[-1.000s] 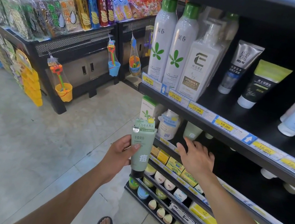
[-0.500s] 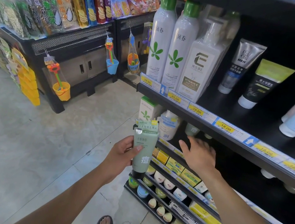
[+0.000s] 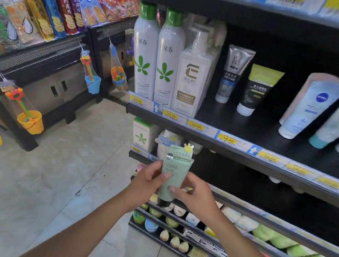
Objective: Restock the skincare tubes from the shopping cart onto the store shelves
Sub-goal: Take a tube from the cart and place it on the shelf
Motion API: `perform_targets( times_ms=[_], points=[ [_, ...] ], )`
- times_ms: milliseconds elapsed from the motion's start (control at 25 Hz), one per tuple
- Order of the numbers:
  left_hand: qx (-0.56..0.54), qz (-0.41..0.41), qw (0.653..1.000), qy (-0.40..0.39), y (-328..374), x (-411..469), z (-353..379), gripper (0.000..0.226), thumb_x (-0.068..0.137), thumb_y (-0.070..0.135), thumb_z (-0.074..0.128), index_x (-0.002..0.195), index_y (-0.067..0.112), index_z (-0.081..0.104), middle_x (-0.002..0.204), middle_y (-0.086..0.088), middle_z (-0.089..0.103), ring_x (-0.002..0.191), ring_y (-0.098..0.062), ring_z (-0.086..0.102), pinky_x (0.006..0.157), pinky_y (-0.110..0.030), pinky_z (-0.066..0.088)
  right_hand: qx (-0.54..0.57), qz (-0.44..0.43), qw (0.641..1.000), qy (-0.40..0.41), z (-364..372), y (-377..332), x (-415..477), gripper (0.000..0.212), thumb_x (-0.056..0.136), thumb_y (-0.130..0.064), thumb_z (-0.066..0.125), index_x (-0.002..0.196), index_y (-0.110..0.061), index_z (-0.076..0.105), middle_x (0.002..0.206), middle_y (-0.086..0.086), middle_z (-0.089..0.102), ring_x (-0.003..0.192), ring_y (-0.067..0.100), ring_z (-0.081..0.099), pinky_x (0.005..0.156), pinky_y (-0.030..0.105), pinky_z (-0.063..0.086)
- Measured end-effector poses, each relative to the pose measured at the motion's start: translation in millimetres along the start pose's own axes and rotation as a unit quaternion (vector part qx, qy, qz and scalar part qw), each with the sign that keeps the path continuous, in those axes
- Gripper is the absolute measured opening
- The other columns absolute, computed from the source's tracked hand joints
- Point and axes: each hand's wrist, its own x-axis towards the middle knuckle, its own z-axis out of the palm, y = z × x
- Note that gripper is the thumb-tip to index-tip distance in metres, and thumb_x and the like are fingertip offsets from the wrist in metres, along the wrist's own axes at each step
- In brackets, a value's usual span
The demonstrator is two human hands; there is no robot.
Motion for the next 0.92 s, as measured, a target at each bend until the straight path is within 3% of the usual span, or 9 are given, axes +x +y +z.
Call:
perform_targets(
  times_ms=[120,200,280,360,480,600,920],
  points=[
    [0.076,0.067,0.994,-0.030,1,12,2,0.030,0.105,0.026,0.056,0.135,0.029,0.061,0.130,0.006,0.069,0.123,-0.018,0.065,0.098,-0.039,0.058,0.017,0.006,0.998,0.054,-3,-1,-3,0.038,0.085,-0.022,0.082,0.119,-0.031,0.070,0.107,-0.016,0.075,0.097,0.007,0.071,0.090,0.038,0.058],
    [0.178,0.129,0.975,-0.023,-4,22,-6,0.038,0.104,0.040,0.051,0.141,0.032,0.056,0.144,0.012,0.055,0.136,-0.013,0.052,0.105,-0.036,0.052,0.019,0.006,0.994,0.103,-8,-3,-3,0.037,0.084,-0.017,0.083,0.117,-0.030,0.072,0.108,-0.018,0.075,0.100,0.005,0.070,0.089,0.036,0.059],
    [0.367,0.171,0.914,0.014,-15,30,-20,0.045,0.105,0.046,0.044,0.149,0.034,0.048,0.156,0.015,0.040,0.146,-0.007,0.036,0.114,-0.035,0.041,-0.009,0.000,0.989,0.144,-14,-2,-1,0.037,0.085,-0.020,0.083,0.118,-0.031,0.072,0.112,-0.019,0.073,0.104,0.002,0.068,0.087,0.034,0.060],
    [0.520,0.182,0.833,0.040,-27,37,-33,0.048,0.106,0.046,0.041,0.153,0.035,0.040,0.161,0.010,0.032,0.150,-0.014,0.029,0.116,-0.039,0.036,-0.064,-0.004,0.982,0.178,-18,3,4,0.035,0.087,-0.027,0.081,0.119,-0.032,0.070,0.114,-0.020,0.070,0.106,0.000,0.066,0.088,0.031,0.059],
    [0.614,0.165,0.771,0.026,-46,43,-46,0.056,0.105,0.048,0.041,0.158,0.031,0.032,0.165,-0.001,0.032,0.155,-0.025,0.026,0.122,-0.048,0.031,-0.106,0.010,0.970,0.217,-18,9,15,0.034,0.089,-0.034,0.076,0.122,-0.027,0.068,0.115,-0.019,0.065,0.108,0.001,0.062,0.092,0.029,0.057],
    [0.637,0.121,0.762,0.002,-56,46,-55,0.063,0.105,0.048,0.042,0.162,0.031,0.023,0.169,-0.001,0.024,0.158,-0.024,0.016,0.126,-0.047,0.022,-0.095,0.008,0.963,0.253,-17,9,28,0.030,0.091,-0.026,0.075,0.120,-0.028,0.068,0.114,-0.018,0.062,0.108,0.002,0.061,0.092,0.030,0.057],
    [0.629,0.125,0.767,-0.012,-52,48,-63,0.064,0.103,0.045,0.048,0.162,0.033,0.024,0.166,0.002,0.027,0.157,-0.022,0.016,0.118,-0.043,0.037,-0.139,0.060,0.958,0.245,-11,23,49,0.033,0.092,-0.023,0.074,0.124,-0.023,0.067,0.118,-0.008,0.066,0.105,0.005,0.062,0.091,0.028,0.057]
  ],
)
